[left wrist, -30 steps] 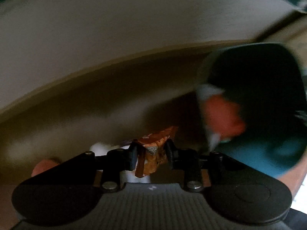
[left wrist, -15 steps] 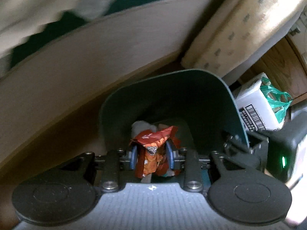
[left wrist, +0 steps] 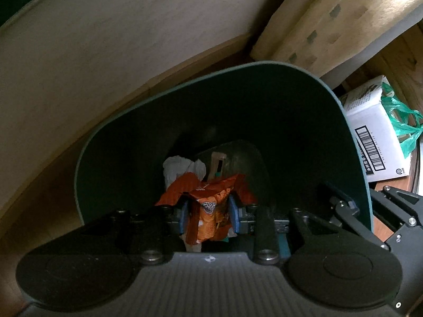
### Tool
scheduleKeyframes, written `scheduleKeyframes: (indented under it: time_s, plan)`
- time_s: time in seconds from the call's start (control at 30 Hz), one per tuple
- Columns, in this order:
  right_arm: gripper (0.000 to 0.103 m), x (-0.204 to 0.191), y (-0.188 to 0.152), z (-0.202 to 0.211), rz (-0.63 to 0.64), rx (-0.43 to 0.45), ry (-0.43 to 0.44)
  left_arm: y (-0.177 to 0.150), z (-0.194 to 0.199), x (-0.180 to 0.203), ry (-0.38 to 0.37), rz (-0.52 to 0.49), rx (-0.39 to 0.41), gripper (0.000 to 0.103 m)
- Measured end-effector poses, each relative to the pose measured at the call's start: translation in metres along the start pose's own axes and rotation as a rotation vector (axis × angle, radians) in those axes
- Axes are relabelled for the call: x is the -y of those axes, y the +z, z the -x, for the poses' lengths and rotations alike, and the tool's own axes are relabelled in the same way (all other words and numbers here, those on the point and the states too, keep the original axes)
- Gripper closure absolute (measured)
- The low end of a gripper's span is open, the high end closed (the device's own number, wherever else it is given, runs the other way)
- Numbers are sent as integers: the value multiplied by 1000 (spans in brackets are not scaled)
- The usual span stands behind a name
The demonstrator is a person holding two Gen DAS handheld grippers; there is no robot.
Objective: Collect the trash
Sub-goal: 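Carry the orange wrapper into the green bin and open the left tool, then lower the left tool to the floor and grasp the white foam net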
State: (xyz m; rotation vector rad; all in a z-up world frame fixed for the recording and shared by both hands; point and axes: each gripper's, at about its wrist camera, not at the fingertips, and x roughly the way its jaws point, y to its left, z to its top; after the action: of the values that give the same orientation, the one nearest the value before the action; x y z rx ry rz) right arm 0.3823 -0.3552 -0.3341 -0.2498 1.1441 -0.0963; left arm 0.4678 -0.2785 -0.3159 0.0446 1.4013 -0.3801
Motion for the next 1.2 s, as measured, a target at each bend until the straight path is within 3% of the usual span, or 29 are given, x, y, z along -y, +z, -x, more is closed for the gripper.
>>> scheduleKeyframes:
  time_s: [0.07,0.13,0.2,0.23,0.5,0.63,0.8,0.93,1.03,1.2]
  plan:
    - [101,-1,0,0,6,0,0,0,1,0,-12,1,4,73]
    - [101,-1,1,0,8,-1,-1,-1,4,-1,-23,2,9,65]
    - [101,-2,1,-1,11,-3,-5,-3,7,-1,-31,-2,23,39]
    - [101,-3,1,-1,10,0,-6,-4,10,-2,-32,-5,36,37]
    - [101,-6,2,-1,11,-7,-13,-21,41,-18,-53,-11,77,37]
    - [101,-7,3,-1,15,-6,-14,-39,67,-43,-62,5,111,37]
    - [101,-7,2,-2,12,-10,-15,-69,81,-88,-8,75,111,37]
    - [101,-8,3,-2,17,-12,-17,-91,74,-126,36,155,70,34]
    - [101,-8,3,-2,15,-17,-18,-105,63,-149,65,194,39,26]
    - [101,-10,5,-2,24,-24,-24,-125,18,-186,126,247,-60,22]
